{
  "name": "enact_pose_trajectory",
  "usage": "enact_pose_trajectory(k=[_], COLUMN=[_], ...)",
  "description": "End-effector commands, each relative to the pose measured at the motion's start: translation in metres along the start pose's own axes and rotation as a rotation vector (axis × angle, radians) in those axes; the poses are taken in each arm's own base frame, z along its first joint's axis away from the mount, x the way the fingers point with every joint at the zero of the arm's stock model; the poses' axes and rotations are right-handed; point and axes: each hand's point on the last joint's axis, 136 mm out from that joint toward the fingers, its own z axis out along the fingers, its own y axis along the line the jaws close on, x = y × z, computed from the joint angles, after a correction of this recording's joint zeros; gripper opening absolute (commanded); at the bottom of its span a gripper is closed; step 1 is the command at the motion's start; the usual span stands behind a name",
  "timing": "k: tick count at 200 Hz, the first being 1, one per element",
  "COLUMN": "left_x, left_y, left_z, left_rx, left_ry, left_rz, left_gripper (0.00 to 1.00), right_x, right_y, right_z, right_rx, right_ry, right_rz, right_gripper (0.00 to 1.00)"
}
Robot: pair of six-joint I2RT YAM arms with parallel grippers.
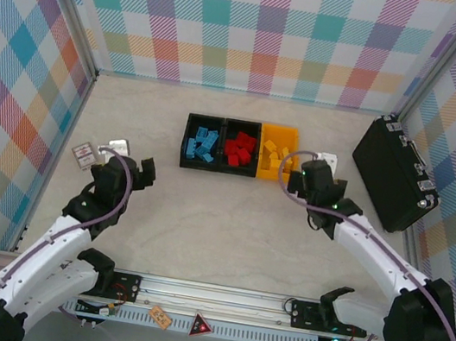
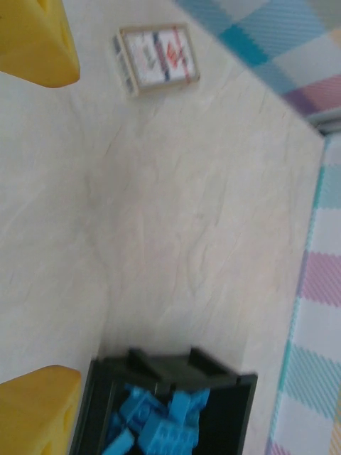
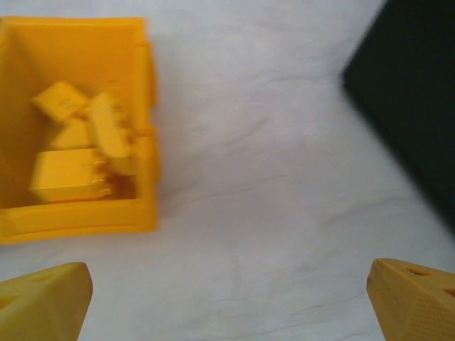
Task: Sort the legos into containers by color
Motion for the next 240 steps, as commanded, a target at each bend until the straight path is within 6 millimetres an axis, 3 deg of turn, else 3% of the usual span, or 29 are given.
enact_pose_trajectory(k=[1,19,42,70,95,105,114,120,133,141,151,157,165,178,240], left_x=[-0.019,-0.013,-0.005,0.002,0.014,0.022,0.021,0.027,0.031,0.044,0.036,0.032,0.044,0.039,0.039], left_y=[0.018,0.026,0.022,0.015,0.007,0.001,-0.011,-0.02,-0.023,-0.022,-0.023,-0.027,-0.026,-0.013,-0.012], left_z=[0.011,0.03,0.055,0.083,0.106,0.115,0.119,0.122,0.122,0.123,0.126,0.129,0.139,0.144,0.144], left_rx=[-0.103,-0.158,-0.18,-0.17,-0.152,-0.128,-0.068,-0.017,0.039,0.094,0.093,0.09,0.082,0.034,0.029], left_ry=[-0.126,-0.112,-0.142,-0.201,-0.211,-0.217,-0.224,-0.179,-0.184,-0.168,-0.233,-0.203,-0.085,-0.109,-0.105], left_rz=[0.035,0.008,0.034,0.051,0.06,0.088,0.117,0.141,0.135,0.117,0.119,0.121,0.127,0.084,0.084], left_gripper=[1.0,1.0,1.0,1.0,1.0,1.0,1.0,1.0,1.0,1.0,0.99,1.0,1.0,1.0,1.0], right_x=[-0.028,-0.019,-0.008,0.007,-0.002,0.004,0.0,0.008,0.01,0.019,0.016,0.023,0.019,0.021,0.02], right_y=[-0.032,-0.048,-0.063,-0.061,-0.05,-0.049,-0.054,-0.053,-0.051,-0.05,-0.051,-0.049,-0.047,-0.053,-0.052], right_z=[0.003,0.014,0.028,0.051,0.062,0.072,0.076,0.08,0.082,0.087,0.097,0.1,0.102,0.101,0.102], right_rx=[0.183,0.235,0.267,0.198,0.133,0.088,0.091,0.073,-0.055,-0.139,-0.15,-0.158,-0.173,-0.128,-0.127], right_ry=[-0.236,-0.254,-0.298,-0.335,-0.37,-0.376,-0.404,-0.341,-0.334,-0.303,-0.332,-0.261,-0.252,-0.254,-0.257], right_rz=[-0.015,0.008,0.068,0.075,-0.007,-0.004,0.015,0.015,0.056,0.083,0.086,0.083,0.089,0.094,0.092], right_gripper=[0.99,0.99,0.99,0.99,0.99,0.99,0.99,0.99,0.99,0.99,0.99,0.99,0.99,0.99,0.99])
